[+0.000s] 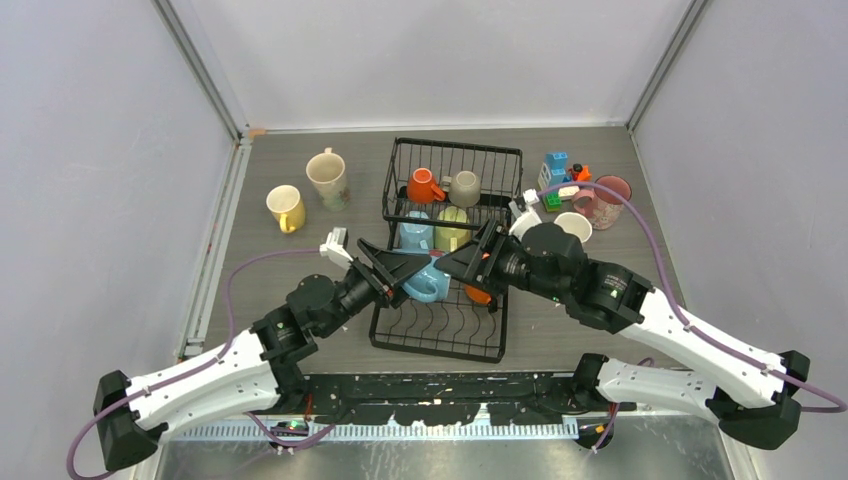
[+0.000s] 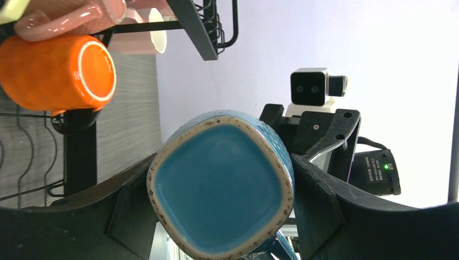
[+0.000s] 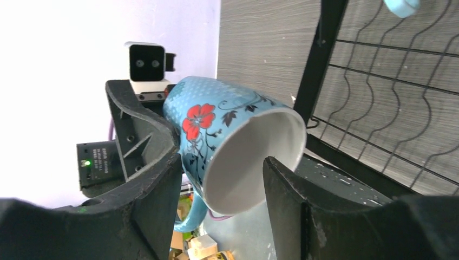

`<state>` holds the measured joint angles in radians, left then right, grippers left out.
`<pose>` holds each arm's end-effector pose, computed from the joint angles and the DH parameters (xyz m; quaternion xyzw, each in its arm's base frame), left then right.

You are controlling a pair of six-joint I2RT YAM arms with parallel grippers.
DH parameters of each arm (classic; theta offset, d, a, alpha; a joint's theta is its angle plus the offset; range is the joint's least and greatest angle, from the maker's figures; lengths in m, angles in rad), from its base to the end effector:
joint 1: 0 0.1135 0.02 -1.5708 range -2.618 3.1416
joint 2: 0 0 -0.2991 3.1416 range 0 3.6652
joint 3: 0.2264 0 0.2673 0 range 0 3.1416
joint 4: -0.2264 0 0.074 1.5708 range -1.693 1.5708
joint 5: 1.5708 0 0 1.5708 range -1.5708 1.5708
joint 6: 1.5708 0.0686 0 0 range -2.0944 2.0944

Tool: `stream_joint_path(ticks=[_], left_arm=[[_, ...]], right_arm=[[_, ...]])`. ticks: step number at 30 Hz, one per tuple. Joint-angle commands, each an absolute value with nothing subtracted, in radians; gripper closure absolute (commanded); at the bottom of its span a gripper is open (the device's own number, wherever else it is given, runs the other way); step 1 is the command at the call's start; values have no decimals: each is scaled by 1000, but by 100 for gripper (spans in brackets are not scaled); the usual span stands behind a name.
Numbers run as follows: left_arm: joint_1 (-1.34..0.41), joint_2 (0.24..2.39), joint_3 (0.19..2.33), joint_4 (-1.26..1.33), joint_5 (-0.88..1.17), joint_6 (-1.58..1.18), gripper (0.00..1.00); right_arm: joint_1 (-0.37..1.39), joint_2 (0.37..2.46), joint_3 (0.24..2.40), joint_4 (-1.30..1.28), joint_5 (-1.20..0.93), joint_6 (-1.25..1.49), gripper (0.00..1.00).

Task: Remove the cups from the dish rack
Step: Unload the cup from the dish rack.

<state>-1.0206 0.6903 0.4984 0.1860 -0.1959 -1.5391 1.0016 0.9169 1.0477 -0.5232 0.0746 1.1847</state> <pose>0.1148 -0.1616 0.3123 -0.2476 0.6645 -0.6523 0.2677 0.1229 0.1826 0.3899 0.0966 0.8254 0.4789 0.2828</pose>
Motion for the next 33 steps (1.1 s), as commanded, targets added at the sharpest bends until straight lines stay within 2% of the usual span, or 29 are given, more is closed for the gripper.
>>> stream_joint_path(ticks=[1,13,18,22,24,26,28,29,30,33], left_arm=[[-1018,700,505,404,-149,-1574,100],[-1017,727,462,522,-124,-1618,100],[-1019,729,432,589,-137,-1647,100],[-1019,726,421,606,-136,-1660,100],[-1018,720,419,608,-135,-1656,99],[-1018,715,419,609,-135,-1651,86],[-1017,709,415,607,-135,-1646,68],[-1018,706,413,602,-136,-1646,54],[-1018,701,411,595,-136,-1644,46],[-1018,685,414,565,-137,-1626,25]], right_arm=[[1010,926,1040,-390,52,1210,40],[1013,939,1033,-280,42,1261,67],[1013,945,1029,-248,46,1277,87],[1013,947,1033,-240,54,1278,99],[1013,949,1034,-235,55,1278,99],[1013,951,1038,-232,55,1275,99],[1013,949,1044,-238,61,1270,99],[1013,946,1049,-246,67,1266,99],[1013,946,1056,-256,72,1260,99],[1013,940,1083,-299,90,1242,99]])
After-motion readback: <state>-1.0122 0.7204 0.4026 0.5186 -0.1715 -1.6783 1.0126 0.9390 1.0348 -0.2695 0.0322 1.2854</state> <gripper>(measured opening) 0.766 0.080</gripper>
